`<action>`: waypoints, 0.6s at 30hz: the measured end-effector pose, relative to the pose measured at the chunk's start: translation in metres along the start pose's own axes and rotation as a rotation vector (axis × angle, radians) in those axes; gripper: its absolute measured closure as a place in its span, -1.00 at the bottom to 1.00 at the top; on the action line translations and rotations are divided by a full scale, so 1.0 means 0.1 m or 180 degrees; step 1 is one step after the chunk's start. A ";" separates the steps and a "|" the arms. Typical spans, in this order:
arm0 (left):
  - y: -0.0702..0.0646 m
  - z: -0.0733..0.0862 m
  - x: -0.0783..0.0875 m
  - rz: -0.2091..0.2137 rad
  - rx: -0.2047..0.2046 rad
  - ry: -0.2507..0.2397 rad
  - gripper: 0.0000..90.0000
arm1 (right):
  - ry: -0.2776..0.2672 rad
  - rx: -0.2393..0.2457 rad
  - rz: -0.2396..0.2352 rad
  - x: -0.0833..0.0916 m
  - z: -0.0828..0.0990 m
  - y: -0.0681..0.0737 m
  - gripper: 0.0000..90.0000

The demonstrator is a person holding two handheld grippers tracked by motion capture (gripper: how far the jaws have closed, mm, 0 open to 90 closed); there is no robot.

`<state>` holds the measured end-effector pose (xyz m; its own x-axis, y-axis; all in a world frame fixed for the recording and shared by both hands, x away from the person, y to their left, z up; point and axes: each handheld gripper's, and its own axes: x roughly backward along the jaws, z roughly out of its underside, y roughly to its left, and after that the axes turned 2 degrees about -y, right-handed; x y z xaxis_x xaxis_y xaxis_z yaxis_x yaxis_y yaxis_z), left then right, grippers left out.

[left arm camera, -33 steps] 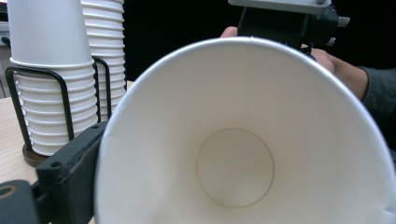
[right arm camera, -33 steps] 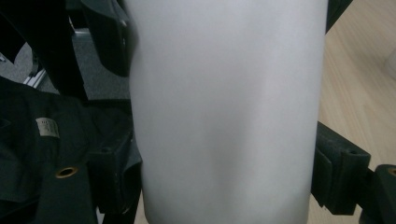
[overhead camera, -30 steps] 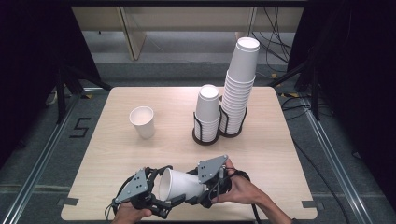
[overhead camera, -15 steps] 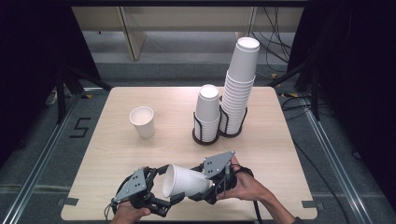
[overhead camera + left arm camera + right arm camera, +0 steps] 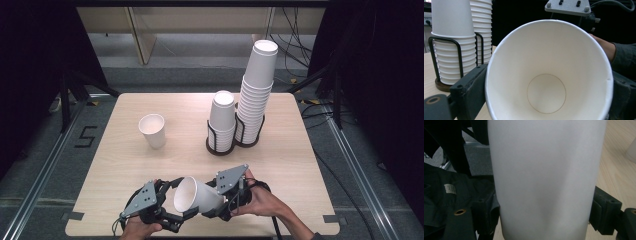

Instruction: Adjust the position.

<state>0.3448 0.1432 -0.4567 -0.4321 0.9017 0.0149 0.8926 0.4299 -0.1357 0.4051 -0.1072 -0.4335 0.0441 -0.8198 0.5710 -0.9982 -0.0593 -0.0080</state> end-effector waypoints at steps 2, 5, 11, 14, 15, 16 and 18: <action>-0.01 0.00 -0.01 -0.0003 -0.0055 0.0029 -0.85 | 0.0044 -0.0013 -0.0017 -0.02 0.01 0.01 -0.47; -0.01 0.01 -0.01 -0.0002 -0.0039 0.0020 -0.85 | 0.0049 -0.0019 -0.0043 -0.03 0.02 0.01 -0.47; 0.00 0.02 -0.01 -0.0020 0.0032 0.0022 -0.90 | -0.0049 0.0003 -0.0050 0.01 0.03 -0.01 -0.47; 0.01 0.01 0.00 -0.0033 0.0015 -0.0004 -0.87 | -0.0054 0.0020 -0.0033 0.04 0.04 -0.02 -0.46; 0.02 0.01 0.01 -0.0047 0.0017 -0.0025 -0.87 | -0.0068 0.0016 -0.0021 0.05 0.05 -0.03 -0.46; 0.02 0.01 0.02 -0.0061 0.0016 -0.0029 -0.87 | -0.0068 0.0017 -0.0005 0.07 0.05 -0.04 -0.46; 0.03 0.01 0.02 -0.0061 0.0039 -0.0033 -0.88 | -0.0106 0.0006 0.0018 0.10 0.06 -0.05 -0.46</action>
<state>0.3467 0.1459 -0.4580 -0.4506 0.8927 0.0073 0.8824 0.4466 -0.1477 0.4112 -0.1183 -0.4326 0.0398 -0.8386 0.5433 -0.9984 -0.0557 -0.0127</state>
